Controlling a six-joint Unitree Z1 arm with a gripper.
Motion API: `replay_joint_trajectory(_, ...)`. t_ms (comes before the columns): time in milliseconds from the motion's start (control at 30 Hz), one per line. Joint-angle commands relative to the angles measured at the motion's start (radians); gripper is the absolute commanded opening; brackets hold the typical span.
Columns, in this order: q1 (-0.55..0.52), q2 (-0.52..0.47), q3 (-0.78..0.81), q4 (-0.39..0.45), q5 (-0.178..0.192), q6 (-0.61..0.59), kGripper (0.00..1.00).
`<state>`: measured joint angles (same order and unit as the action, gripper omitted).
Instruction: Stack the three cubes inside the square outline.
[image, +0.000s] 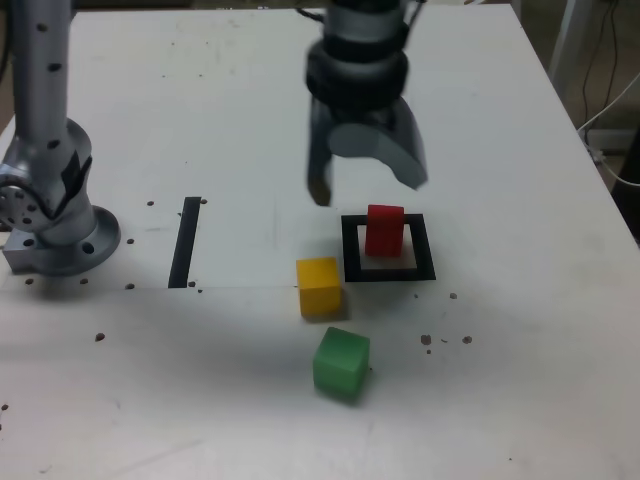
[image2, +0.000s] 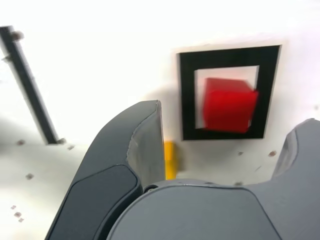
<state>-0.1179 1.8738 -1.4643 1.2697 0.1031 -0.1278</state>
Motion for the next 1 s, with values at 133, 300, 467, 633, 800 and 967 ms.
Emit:
replay_joint_trajectory(133,-0.08,-0.094,0.07,0.036,-0.023,-0.154,0.95)
replay_joint_trajectory(300,-0.15,-0.105,0.161,-0.073,-0.051,-0.288,0.94)
replay_joint_trajectory(467,-0.17,-0.076,0.233,-0.189,-0.09,-0.353,0.93)
replay_joint_trajectory(633,-0.17,-0.054,0.254,-0.223,-0.101,-0.363,0.93)
replay_joint_trajectory(800,-0.173,-0.041,0.274,-0.23,-0.107,-0.368,0.92)
replay_joint_trajectory(967,-0.187,-0.028,0.289,-0.234,-0.112,-0.372,0.89)
